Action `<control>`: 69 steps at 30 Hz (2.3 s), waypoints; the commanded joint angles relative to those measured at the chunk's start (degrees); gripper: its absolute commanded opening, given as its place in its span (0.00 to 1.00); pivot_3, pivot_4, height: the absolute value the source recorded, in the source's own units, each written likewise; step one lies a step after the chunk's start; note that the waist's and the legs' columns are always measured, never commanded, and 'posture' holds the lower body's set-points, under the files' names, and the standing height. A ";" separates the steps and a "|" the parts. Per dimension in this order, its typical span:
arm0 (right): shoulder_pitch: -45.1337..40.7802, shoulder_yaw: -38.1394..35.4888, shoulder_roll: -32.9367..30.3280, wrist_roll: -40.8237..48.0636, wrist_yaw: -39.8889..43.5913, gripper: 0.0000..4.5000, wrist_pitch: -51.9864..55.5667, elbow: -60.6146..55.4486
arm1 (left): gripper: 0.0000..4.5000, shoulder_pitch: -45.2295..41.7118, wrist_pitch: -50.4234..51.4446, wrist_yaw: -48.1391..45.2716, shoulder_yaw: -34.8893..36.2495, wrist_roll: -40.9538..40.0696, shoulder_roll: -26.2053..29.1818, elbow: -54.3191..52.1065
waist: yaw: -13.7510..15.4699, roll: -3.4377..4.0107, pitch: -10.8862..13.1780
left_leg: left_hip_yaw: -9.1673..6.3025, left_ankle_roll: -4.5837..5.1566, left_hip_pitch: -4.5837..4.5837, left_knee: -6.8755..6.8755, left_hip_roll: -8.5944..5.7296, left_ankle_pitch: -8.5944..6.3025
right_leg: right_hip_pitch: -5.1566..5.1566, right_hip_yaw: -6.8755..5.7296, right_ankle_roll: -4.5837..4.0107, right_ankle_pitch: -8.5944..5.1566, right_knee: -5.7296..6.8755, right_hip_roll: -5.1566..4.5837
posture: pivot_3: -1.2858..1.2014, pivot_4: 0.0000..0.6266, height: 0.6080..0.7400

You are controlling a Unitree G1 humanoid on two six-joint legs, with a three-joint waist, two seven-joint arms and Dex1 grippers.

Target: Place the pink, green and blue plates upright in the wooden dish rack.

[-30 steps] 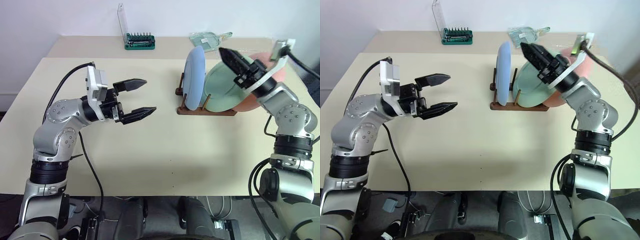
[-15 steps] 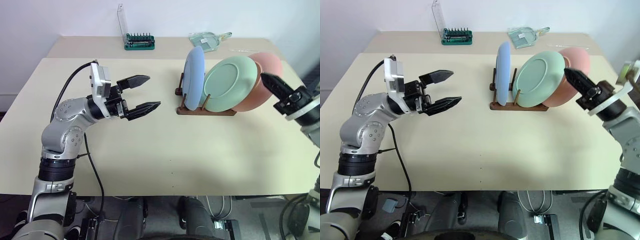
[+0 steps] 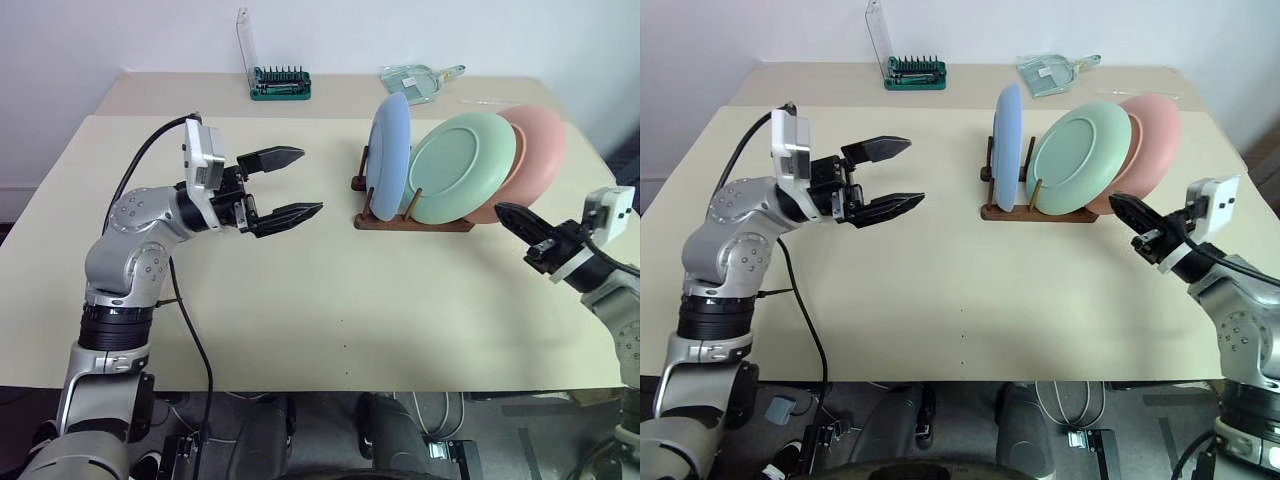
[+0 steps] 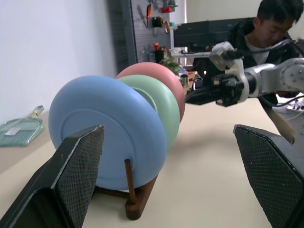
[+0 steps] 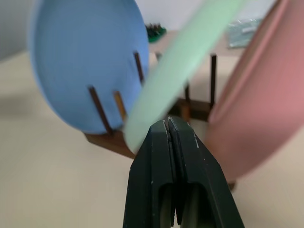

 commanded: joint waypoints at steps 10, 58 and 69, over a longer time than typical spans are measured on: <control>-8.20 4.90 1.99 -4.85 0.95 0.01 -5.59 4.99 | 1.00 -0.87 0.22 0.43 0.97 -0.35 1.10 -1.98 | -0.01 0.00 0.00 | 0.00 -0.01 0.00 0.00 0.00 0.00 | 0.00 0.00 0.00 0.00 0.01 0.00 | 0.52 0.24 0.88; -25.42 -2.09 -4.85 -18.23 -13.71 0.01 -20.93 25.35 | 1.00 0.39 0.53 1.06 1.06 -0.45 0.68 -2.97 | -0.10 0.00 0.00 | 0.03 -0.02 -0.02 0.00 -0.01 0.01 | 0.00 0.00 0.00 0.00 -0.05 -0.01 | 0.52 0.24 0.88; -22.99 -1.71 -2.18 -14.13 -11.50 0.01 -17.72 23.67 | 1.00 -0.03 0.29 0.54 1.01 -0.29 0.69 -2.40 | -0.61 0.01 0.00 | 0.03 -0.04 0.01 -0.02 0.00 0.03 | 0.00 0.00 0.00 0.00 -0.03 0.00 | 0.52 0.24 0.88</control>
